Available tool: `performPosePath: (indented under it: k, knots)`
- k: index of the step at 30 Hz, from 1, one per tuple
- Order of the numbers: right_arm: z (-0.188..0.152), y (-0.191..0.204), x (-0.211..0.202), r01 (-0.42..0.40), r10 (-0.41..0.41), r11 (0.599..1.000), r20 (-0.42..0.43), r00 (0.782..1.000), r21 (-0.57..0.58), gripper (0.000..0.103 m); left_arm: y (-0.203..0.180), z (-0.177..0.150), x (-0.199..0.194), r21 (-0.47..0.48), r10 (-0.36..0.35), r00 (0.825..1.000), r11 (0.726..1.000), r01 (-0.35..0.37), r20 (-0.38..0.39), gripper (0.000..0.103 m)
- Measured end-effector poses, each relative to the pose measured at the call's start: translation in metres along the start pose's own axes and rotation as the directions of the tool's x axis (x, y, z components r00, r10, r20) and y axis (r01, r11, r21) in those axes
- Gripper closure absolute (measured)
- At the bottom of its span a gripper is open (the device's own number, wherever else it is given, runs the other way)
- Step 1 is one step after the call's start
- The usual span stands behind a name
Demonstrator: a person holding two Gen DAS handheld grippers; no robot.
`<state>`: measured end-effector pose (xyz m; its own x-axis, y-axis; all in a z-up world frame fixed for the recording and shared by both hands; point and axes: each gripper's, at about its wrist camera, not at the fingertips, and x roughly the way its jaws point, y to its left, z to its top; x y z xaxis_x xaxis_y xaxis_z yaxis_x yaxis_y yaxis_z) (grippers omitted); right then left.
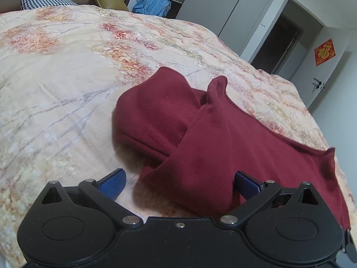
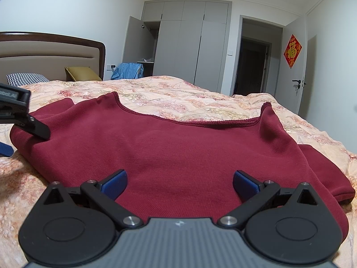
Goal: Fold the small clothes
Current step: 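Close the left gripper on the end of the folded shirt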
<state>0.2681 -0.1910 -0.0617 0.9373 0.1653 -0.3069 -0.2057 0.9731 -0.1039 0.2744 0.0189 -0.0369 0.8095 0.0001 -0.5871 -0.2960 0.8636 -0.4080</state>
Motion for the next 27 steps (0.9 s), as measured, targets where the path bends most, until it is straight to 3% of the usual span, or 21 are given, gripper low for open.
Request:
performPosePath:
  k: [3,10,16,18,19,20,27]
  knots:
    - [0.0,0.0,0.0,0.0,0.0,1.0,0.0,1.0,0.0,0.0,0.007,0.002,-0.001,-0.083,-0.058,0.998,0.995,0.06,0.034,0.004]
    - [0.0,0.0,0.0,0.0,0.0,1.0,0.001,1.0,0.0,0.0,0.023,0.004,0.006,-0.191,-0.097,0.992,0.975,0.112,0.084,0.043]
    - [-0.001,0.0,0.0,0.0,0.0,1.0,0.001,1.0,0.0,0.0,0.028,0.005,0.013,-0.239,-0.121,0.987,0.96,0.144,0.11,0.04]
    - [-0.001,0.0,0.0,0.0,0.0,1.0,0.002,1.0,0.0,0.0,0.028,0.006,0.014,-0.247,-0.115,0.986,0.959,0.141,0.116,0.047]
    - [-0.001,0.0,0.0,-0.001,0.001,1.0,0.002,1.0,0.001,0.0,0.027,0.006,0.015,-0.25,-0.106,0.987,0.959,0.133,0.119,0.06]
    - [-0.001,0.0,0.0,-0.001,0.001,1.0,0.002,1.0,0.001,0.0,0.028,0.006,0.016,-0.258,-0.1,0.988,0.958,0.127,0.116,0.064]
    - [0.0,0.0,-0.001,0.004,-0.004,1.0,0.007,1.0,-0.002,0.0,0.027,0.007,0.019,-0.254,-0.087,0.99,0.961,0.113,0.11,0.065]
